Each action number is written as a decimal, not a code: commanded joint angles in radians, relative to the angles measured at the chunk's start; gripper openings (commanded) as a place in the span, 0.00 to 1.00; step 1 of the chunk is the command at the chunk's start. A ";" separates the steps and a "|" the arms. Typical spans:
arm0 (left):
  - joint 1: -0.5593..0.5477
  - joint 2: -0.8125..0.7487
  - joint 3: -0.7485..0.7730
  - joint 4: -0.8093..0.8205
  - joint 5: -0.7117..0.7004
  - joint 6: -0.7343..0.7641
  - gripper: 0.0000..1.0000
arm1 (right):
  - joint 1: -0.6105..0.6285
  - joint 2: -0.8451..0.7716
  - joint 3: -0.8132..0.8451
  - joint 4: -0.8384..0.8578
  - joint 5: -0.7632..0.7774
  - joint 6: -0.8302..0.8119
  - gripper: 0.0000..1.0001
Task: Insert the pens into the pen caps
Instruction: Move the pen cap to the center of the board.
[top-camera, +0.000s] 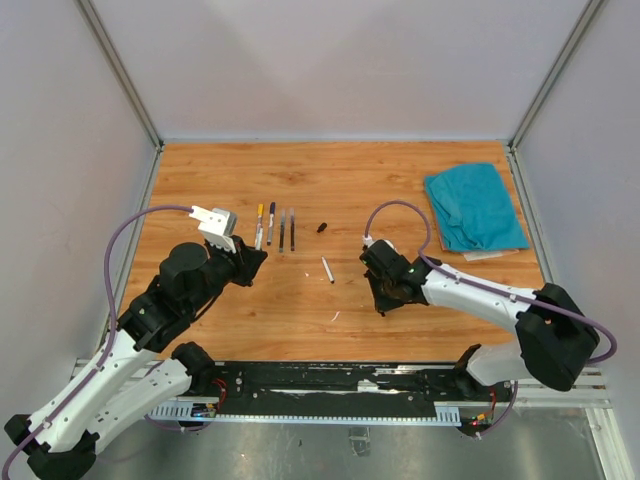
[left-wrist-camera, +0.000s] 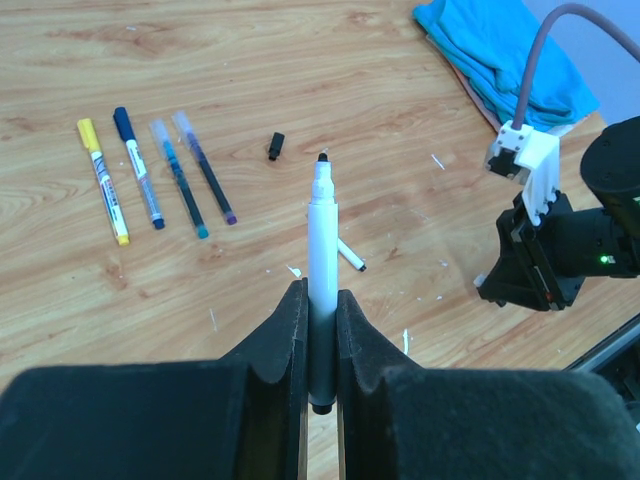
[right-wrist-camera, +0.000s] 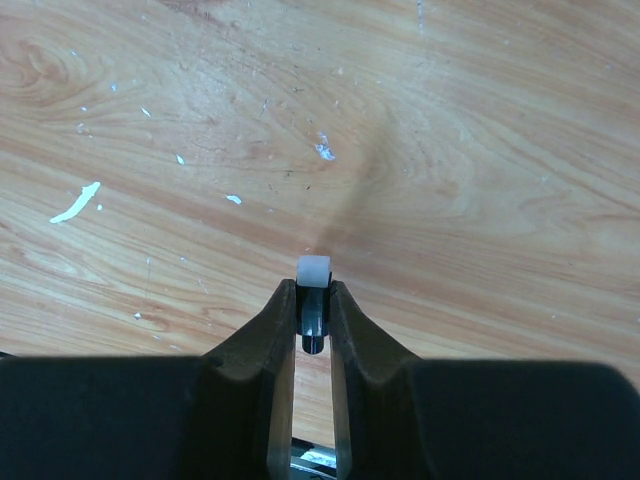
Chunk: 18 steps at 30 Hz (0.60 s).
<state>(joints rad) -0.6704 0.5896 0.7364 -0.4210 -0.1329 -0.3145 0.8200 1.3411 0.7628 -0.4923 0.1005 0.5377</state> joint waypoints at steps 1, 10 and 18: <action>0.005 0.000 -0.003 0.023 0.015 0.022 0.01 | -0.009 0.053 0.032 0.002 -0.031 -0.060 0.09; 0.005 0.000 -0.002 0.023 0.009 0.022 0.01 | 0.034 0.180 0.137 -0.091 0.000 -0.056 0.12; 0.005 -0.001 -0.003 0.023 0.010 0.022 0.00 | 0.046 0.228 0.156 -0.128 0.023 -0.037 0.26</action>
<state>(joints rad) -0.6704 0.5922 0.7364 -0.4210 -0.1329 -0.3141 0.8513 1.5623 0.8951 -0.5610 0.0860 0.4927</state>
